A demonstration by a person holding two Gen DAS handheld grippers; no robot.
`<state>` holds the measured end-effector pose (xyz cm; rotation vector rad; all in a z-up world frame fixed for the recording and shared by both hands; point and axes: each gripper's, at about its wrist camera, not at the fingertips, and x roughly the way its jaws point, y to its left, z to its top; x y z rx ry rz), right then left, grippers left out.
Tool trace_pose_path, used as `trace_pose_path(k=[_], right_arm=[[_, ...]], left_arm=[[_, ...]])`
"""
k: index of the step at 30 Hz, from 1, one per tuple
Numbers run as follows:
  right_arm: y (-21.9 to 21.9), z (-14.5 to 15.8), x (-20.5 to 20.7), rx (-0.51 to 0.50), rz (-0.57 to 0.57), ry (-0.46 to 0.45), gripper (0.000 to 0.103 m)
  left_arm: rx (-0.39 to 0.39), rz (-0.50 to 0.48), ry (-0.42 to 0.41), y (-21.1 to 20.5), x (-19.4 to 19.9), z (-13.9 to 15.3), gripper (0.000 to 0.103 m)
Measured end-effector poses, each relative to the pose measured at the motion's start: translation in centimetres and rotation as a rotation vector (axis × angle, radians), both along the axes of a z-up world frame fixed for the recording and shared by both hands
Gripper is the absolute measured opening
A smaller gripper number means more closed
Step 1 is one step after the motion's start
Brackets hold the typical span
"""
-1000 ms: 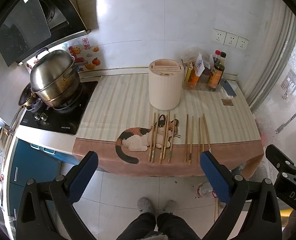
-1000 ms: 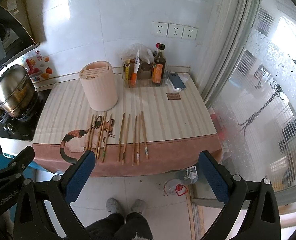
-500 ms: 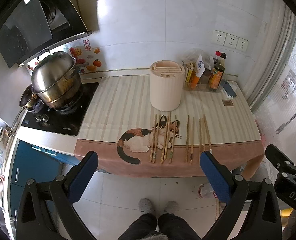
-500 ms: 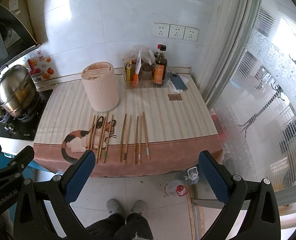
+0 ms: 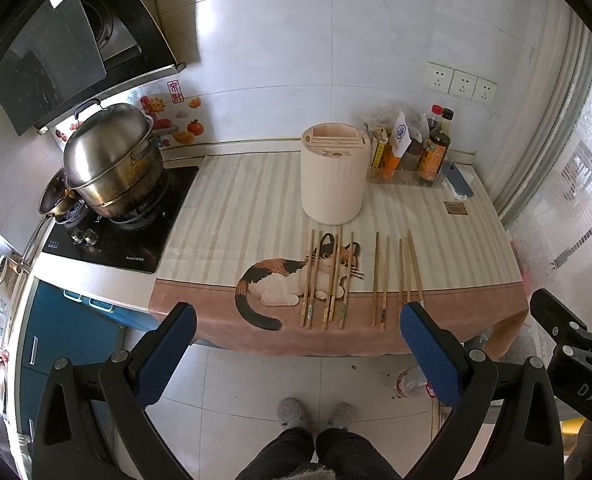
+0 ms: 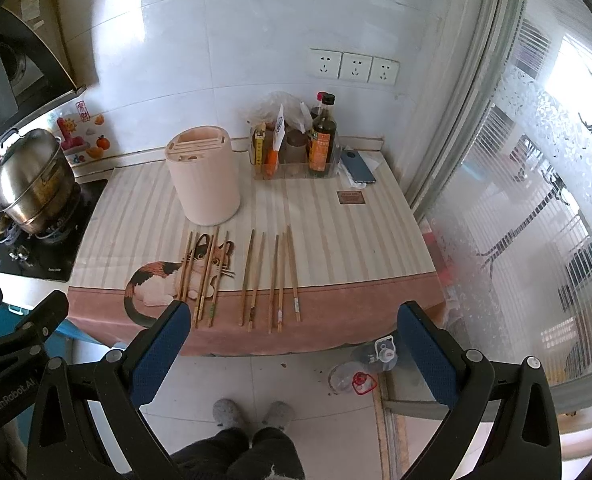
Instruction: Organize utensils
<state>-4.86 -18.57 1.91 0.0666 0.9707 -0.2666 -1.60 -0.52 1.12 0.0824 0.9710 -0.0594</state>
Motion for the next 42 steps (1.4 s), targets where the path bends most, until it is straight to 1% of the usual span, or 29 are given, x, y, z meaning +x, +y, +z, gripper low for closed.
trace_pose_path(k=[6,22,28,32,34,35,36,39,42], right_arm=[[0.0,0.0,0.1,-0.002,0.002,-0.001,0.103],[0.2,-0.1,0.8,-0.002,0.011,0.009,0.103],[0.3,-0.6,1.3,0.005,0.002,0.014,0.103],[0.2,-1.3,2.0,0.014,-0.024,0.011,0.103],[0.1,-2.2,2.5,0.026,-0.041,-0.009,0.103],[0.0,-2.7,2.9,0.030,-0.046,-0.017,0.103],[-0.1,-3.4,3.5,0.033,-0.051,-0.020,0.103],[-0.4,-6.3,5.4,0.024,-0.103,0.007,0.103],[-1.2,-9.9,7.4,0.037,-0.168,0.051,0.103]], left_arm=[[-0.005,0.006,-0.001,0.2,0.2,0.4,0.103],[-0.003,0.001,0.004,0.4,0.4,0.4,0.103],[-0.012,-0.024,0.007,0.8,1.7,-0.1,0.103],[-0.023,-0.070,-0.019,1.1,3.1,-1.5,0.103],[-0.055,-0.109,-0.069,1.4,3.9,-2.1,0.103],[-0.055,-0.131,-0.102,1.5,4.6,-2.5,0.103],[-0.037,-0.136,-0.120,1.6,5.3,-3.0,0.103],[-0.024,-0.138,-0.134,2.4,7.8,-5.1,0.103],[0.020,-0.130,-0.114,2.8,10.6,-8.1,0.103]])
